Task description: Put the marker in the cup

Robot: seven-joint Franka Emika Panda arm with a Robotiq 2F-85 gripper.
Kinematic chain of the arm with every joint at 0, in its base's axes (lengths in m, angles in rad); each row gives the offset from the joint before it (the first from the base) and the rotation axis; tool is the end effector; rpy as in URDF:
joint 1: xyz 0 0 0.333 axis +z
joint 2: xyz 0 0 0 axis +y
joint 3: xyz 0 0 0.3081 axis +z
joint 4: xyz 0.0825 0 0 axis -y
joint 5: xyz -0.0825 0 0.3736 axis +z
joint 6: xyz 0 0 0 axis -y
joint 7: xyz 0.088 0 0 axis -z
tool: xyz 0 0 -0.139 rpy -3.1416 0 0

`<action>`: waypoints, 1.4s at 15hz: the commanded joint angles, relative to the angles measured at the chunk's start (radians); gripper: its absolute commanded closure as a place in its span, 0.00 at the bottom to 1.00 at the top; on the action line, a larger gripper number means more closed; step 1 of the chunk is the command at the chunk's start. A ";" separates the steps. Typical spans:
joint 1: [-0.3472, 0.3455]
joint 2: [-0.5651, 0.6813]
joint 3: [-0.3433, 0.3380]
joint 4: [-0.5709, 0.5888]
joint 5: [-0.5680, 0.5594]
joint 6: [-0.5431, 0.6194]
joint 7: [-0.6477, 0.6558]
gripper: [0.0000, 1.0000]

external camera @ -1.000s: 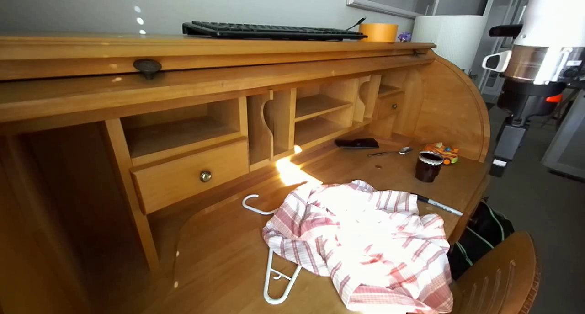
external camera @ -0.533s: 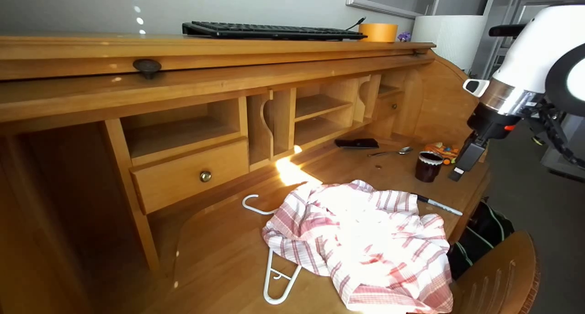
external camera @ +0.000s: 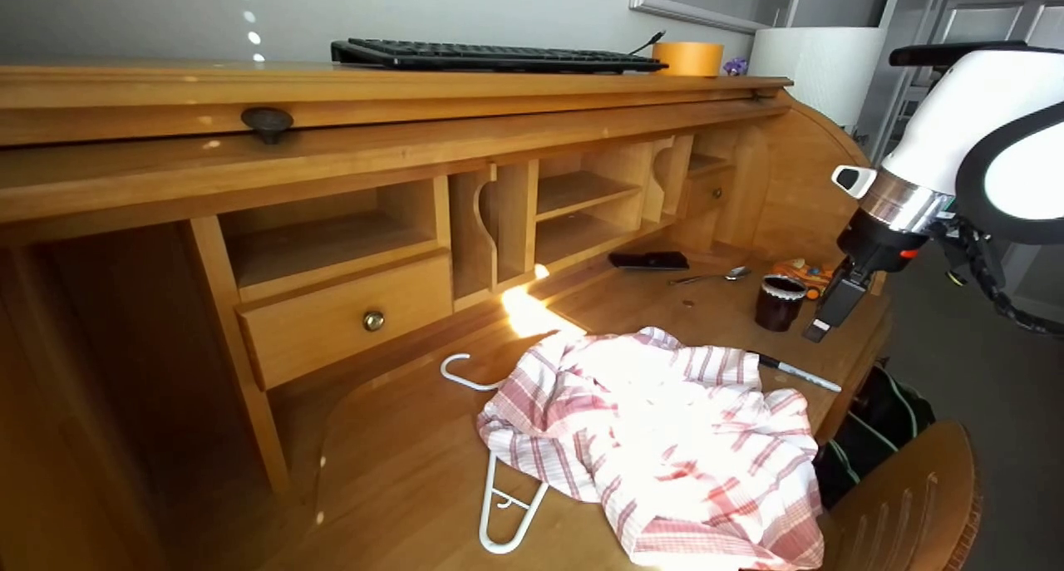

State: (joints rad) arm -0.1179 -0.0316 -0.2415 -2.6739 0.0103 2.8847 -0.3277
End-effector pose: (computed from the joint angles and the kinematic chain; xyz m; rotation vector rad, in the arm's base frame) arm 0.4145 -0.1555 0.2408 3.0499 -0.0643 0.3543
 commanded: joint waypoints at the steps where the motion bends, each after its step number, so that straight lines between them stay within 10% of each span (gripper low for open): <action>1: -0.019 -0.003 0.019 0.000 -0.004 -0.003 0.005 0.00; 21: -0.114 0.439 0.090 0.298 0.314 -0.018 -0.260 0.02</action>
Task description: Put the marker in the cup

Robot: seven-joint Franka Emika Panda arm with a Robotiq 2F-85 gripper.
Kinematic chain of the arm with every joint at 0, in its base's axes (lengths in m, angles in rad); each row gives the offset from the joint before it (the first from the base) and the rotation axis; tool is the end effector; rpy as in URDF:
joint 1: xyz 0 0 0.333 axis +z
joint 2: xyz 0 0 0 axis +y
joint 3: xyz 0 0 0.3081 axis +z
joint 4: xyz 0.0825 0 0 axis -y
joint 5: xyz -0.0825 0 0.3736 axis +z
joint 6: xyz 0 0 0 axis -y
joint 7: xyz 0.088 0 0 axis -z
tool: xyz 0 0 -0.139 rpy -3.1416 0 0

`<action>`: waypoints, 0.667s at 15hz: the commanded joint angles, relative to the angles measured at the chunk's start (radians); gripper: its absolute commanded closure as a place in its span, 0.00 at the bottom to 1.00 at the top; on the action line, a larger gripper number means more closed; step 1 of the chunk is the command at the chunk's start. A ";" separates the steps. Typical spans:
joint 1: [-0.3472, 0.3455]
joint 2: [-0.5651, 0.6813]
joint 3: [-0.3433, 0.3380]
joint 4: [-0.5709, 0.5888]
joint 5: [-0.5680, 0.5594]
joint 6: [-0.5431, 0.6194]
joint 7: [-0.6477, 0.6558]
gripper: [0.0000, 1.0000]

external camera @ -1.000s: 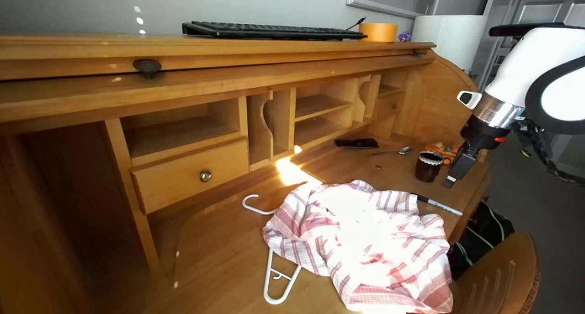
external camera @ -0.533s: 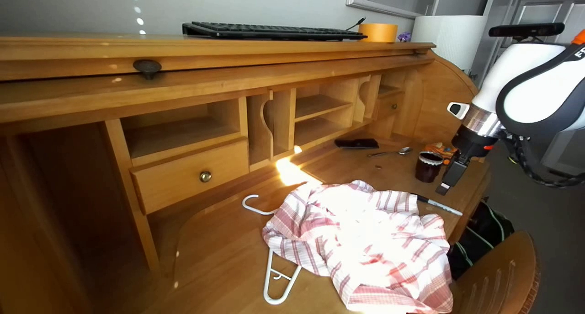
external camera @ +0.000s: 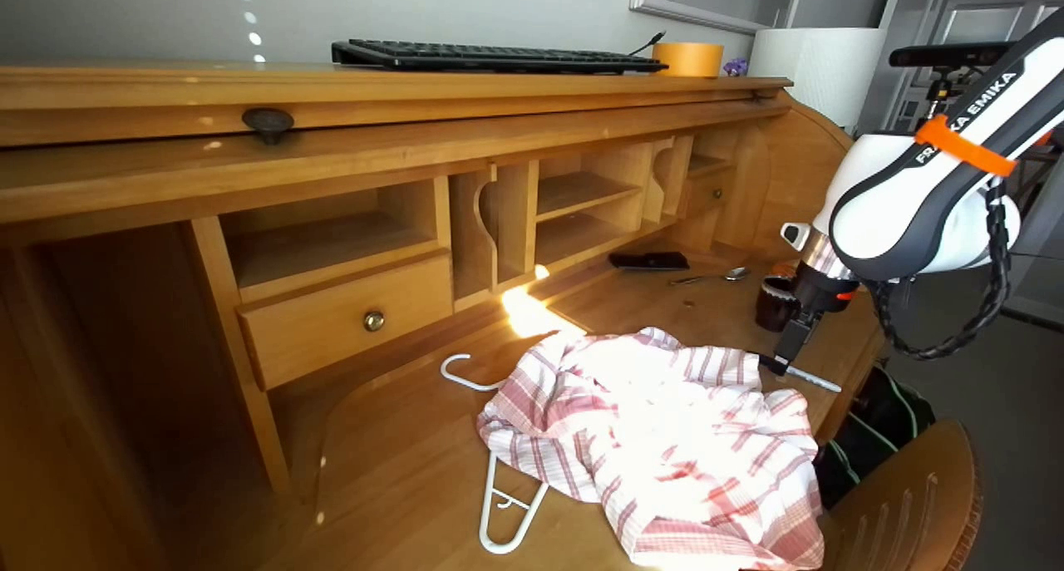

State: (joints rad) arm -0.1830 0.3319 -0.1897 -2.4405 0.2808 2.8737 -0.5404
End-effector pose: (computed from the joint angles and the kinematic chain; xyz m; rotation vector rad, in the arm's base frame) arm 0.4504 -0.1970 0.1526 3.1088 -0.1331 0.1784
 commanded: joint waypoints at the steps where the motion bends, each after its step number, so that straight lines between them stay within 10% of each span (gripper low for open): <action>1: -0.061 0.089 0.046 0.079 0.046 -0.010 -0.050 0.17; 10: -0.236 0.125 0.181 0.131 -0.069 -0.005 0.005 0.87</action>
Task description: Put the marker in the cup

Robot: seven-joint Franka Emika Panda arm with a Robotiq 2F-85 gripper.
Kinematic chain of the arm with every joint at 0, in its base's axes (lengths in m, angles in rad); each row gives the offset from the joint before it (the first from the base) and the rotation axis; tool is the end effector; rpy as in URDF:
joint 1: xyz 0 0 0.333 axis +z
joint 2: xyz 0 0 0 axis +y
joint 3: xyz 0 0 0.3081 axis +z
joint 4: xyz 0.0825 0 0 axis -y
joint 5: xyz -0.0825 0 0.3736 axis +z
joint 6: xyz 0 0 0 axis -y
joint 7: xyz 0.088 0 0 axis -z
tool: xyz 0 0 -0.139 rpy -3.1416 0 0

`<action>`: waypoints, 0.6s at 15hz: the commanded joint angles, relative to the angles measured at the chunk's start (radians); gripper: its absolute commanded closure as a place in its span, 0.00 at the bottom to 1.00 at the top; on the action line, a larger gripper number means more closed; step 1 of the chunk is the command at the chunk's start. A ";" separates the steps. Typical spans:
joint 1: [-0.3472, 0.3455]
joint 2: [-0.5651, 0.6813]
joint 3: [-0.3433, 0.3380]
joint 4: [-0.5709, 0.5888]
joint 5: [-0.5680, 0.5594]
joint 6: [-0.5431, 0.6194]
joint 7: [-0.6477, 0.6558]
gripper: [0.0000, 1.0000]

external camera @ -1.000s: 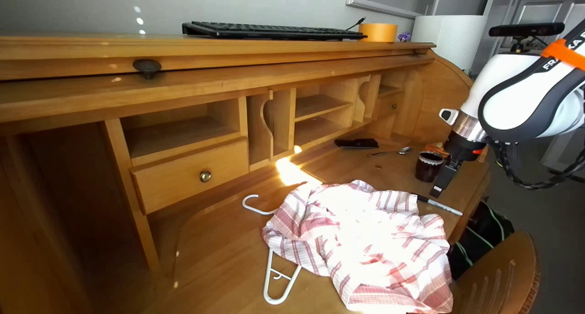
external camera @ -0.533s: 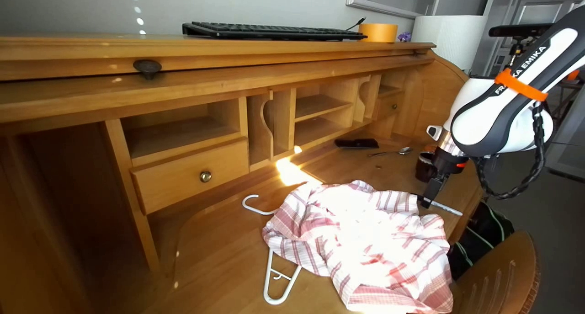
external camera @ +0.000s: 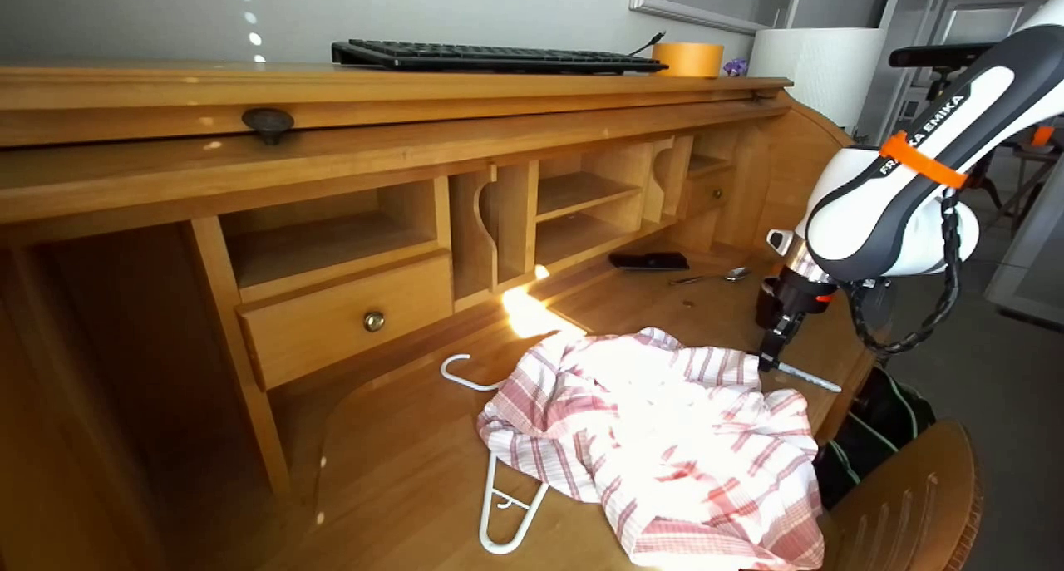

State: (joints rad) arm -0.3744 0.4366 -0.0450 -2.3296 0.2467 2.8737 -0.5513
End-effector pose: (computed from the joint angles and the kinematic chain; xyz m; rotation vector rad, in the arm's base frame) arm 0.4695 -0.2240 0.1311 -3.1304 0.1524 -0.1949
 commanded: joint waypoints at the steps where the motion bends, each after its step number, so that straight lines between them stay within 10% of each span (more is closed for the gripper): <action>1: -0.052 0.018 0.042 0.020 -0.039 -0.007 0.014 0.94; 9: -0.057 -0.089 0.030 0.007 -0.052 0.013 0.093 0.96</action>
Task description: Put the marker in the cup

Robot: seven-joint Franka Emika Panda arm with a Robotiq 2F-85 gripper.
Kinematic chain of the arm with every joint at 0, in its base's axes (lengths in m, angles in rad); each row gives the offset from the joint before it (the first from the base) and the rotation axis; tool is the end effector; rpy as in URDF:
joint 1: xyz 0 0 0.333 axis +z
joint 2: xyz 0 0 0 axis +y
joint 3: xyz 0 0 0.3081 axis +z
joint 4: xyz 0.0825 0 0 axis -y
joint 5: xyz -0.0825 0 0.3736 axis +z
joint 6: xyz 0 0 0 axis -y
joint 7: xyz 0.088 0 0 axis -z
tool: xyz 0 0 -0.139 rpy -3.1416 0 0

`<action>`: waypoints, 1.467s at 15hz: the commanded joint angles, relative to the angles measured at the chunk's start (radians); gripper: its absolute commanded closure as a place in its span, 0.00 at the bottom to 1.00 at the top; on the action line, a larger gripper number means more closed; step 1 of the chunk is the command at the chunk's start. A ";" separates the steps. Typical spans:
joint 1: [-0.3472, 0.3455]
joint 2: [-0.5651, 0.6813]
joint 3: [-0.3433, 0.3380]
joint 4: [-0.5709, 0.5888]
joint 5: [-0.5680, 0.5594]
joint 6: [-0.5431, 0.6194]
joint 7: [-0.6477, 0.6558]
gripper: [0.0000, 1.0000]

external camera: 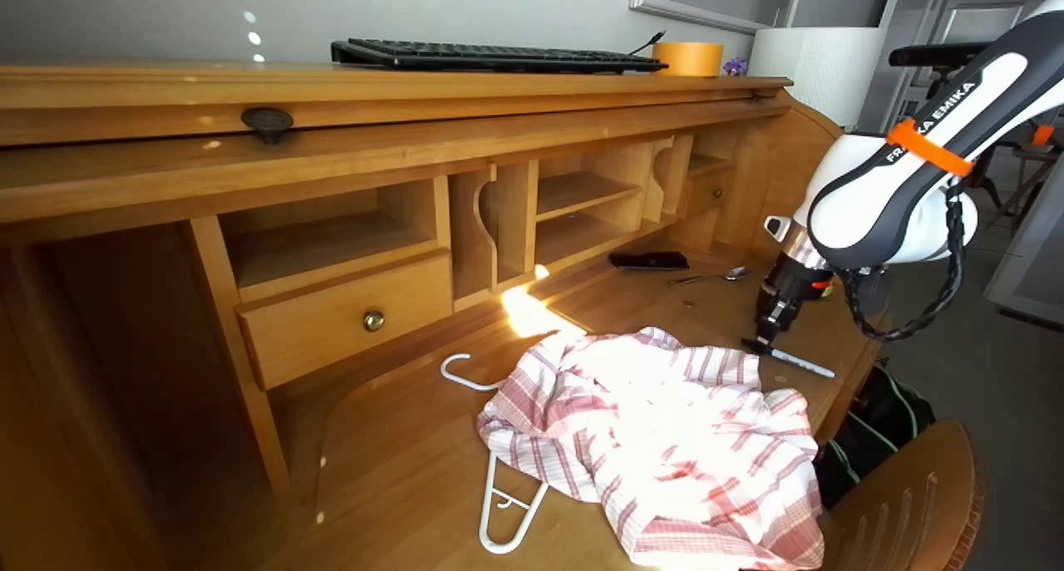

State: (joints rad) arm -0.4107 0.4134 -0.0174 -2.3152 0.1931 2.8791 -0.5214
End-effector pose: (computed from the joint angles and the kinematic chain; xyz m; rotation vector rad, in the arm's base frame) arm 0.4798 -0.2298 0.1484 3.1107 -0.1361 0.2495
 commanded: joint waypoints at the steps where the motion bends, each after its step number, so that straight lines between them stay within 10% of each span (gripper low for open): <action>1: -0.039 -0.085 0.016 -0.004 0.029 0.017 0.072 0.96; 7: -0.100 -0.178 0.047 0.001 0.217 0.176 0.071 0.96; 14: -0.178 -0.118 0.170 -0.021 0.302 0.694 0.120 0.96; 15: -0.161 -0.097 0.157 -0.030 0.305 0.774 0.139 0.96; 16: -0.006 -0.080 -0.022 -0.052 0.212 0.839 0.271 0.96; 22: 0.154 0.109 -0.184 -0.077 0.294 1.149 0.401 0.96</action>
State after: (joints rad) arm -0.3270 0.4297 -0.1350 -2.4011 0.4605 3.9273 -0.1972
